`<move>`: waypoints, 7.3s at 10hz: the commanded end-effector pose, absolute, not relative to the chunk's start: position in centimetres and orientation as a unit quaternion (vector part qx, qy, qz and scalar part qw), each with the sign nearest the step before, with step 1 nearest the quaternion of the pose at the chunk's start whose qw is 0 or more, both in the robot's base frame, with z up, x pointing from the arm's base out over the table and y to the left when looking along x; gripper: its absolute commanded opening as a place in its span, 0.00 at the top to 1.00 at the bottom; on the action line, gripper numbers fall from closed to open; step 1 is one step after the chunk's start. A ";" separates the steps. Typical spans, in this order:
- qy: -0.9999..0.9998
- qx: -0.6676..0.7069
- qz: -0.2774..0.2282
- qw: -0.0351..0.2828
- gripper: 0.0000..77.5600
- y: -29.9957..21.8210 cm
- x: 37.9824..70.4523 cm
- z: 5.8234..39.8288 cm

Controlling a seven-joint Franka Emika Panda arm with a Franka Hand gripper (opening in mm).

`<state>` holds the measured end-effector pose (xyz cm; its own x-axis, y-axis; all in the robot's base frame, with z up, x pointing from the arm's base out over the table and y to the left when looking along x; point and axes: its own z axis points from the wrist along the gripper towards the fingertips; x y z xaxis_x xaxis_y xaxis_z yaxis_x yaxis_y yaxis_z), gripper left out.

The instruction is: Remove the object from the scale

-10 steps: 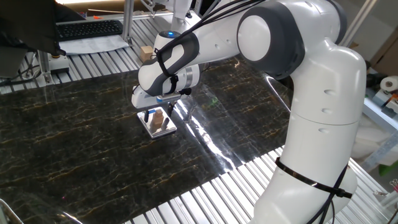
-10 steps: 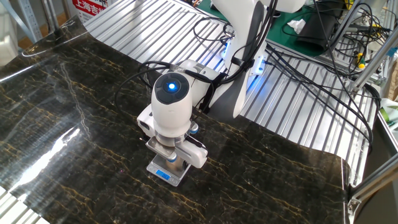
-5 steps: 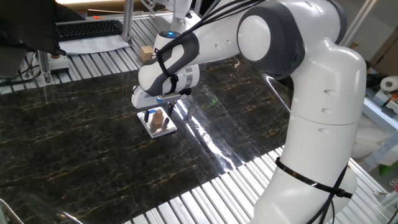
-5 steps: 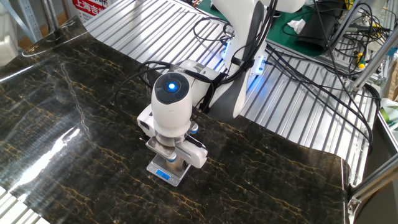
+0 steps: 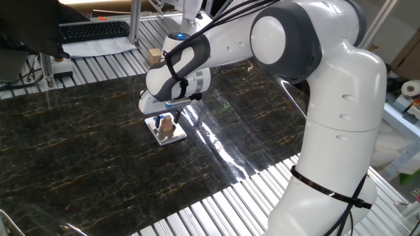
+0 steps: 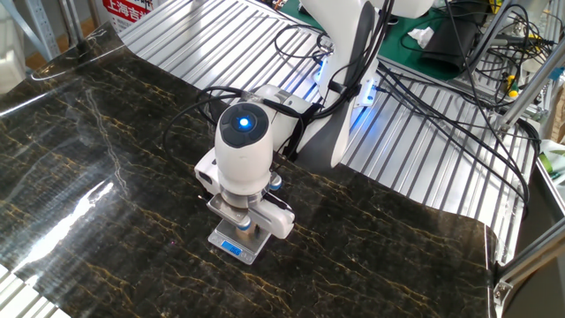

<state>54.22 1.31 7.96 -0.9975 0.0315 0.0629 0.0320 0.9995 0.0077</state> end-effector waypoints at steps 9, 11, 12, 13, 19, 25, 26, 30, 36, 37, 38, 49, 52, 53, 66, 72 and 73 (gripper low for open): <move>-0.999 -0.018 -0.004 0.029 0.99 1.3 54.3 8.1; -0.999 -0.020 -0.002 0.031 0.99 1.2 54.4 8.6; -0.999 -0.020 -0.001 0.033 0.99 1.2 54.4 9.0; -0.999 -0.019 -0.001 0.033 0.99 1.1 54.4 9.2; -0.999 -0.018 0.003 0.037 0.99 1.1 55.3 9.7; -0.999 -0.006 0.008 0.046 0.99 -0.6 56.0 10.3; -0.999 -0.001 0.008 0.046 0.99 -1.3 56.1 10.1; -0.999 0.017 0.009 0.046 0.99 -3.6 56.3 9.4; -0.998 0.028 0.016 0.048 0.99 -6.7 56.2 8.9; -0.998 0.030 0.016 0.049 0.99 -7.4 56.2 8.9; -0.998 0.030 0.016 0.049 0.99 -7.5 56.1 8.9; -0.998 0.035 0.014 0.059 0.99 -8.7 56.1 8.0; -0.998 0.033 0.013 0.054 0.99 -8.7 56.2 7.3; -0.998 0.034 0.016 0.055 0.99 -8.7 56.2 7.3; -0.998 0.025 0.019 0.059 0.99 -8.7 56.3 6.6; -0.998 0.020 0.018 0.058 0.99 -8.7 56.3 6.5; -0.998 0.018 0.017 0.057 0.99 -8.7 56.3 6.5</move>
